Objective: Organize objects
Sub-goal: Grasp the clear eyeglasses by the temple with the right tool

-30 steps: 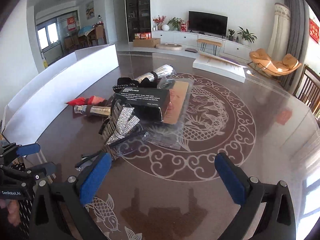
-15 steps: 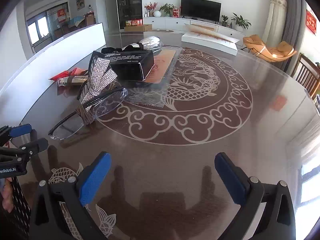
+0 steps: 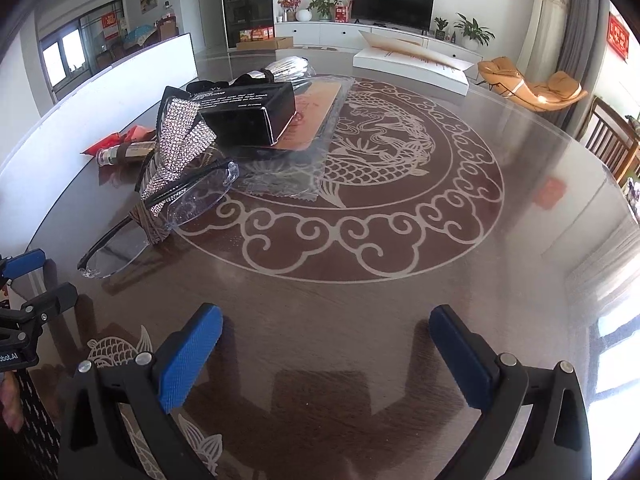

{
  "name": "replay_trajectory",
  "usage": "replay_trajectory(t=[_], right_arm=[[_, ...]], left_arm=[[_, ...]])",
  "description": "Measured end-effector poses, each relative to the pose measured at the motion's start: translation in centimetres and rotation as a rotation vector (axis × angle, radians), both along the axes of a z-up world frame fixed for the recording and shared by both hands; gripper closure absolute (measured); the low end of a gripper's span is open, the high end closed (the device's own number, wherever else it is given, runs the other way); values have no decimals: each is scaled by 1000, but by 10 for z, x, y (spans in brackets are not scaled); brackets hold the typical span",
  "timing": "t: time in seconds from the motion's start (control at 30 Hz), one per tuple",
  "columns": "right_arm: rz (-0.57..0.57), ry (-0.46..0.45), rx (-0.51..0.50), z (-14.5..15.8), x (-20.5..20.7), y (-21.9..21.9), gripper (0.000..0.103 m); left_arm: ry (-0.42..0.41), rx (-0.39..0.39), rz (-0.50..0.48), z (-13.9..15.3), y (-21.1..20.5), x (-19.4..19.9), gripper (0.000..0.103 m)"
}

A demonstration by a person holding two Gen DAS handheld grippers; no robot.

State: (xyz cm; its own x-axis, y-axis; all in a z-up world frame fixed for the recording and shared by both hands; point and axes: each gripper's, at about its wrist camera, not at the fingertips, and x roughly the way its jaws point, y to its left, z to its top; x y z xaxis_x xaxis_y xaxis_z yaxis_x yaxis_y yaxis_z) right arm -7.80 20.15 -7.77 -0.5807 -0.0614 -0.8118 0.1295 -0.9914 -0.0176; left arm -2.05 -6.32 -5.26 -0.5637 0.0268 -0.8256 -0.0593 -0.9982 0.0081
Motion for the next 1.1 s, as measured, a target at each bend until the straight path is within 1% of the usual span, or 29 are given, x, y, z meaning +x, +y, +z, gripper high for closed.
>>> replay_trajectory(t=[0.2,0.6,0.67,0.7,0.77,0.83,0.93,1.0,1.07,1.1], right_arm=[[-7,-3,-8,0,0,2,0],[-4,-10,-7,0,-2,1,0],[-46,-37,-12,1,-5,-1,0],[-64,-47,-43,4,-4,-3,0],[-57,-14,-146,14,3,-11,0],[-40,14,-199,25,5,-27,0],[2,-15,-263,27,-10,-57,0],[4,-19,-263,22,-23,-74,0],[5,-52,-212,12,-36,-89,0],[14,-49,-178,9,-38,-95,0]], left_arm=[[2,-1,11,-2,-3,0,0],[11,2,7,-1,-6,-1,0],[12,4,32,-2,-11,-1,0],[11,4,46,-1,-14,-2,0],[11,5,70,-2,-18,-3,0],[12,4,75,-2,-19,-3,0],[16,4,76,-2,-19,-3,0],[19,3,77,-2,-19,-2,0],[22,3,78,-3,-19,-2,0],[22,3,77,-3,-19,-2,0]])
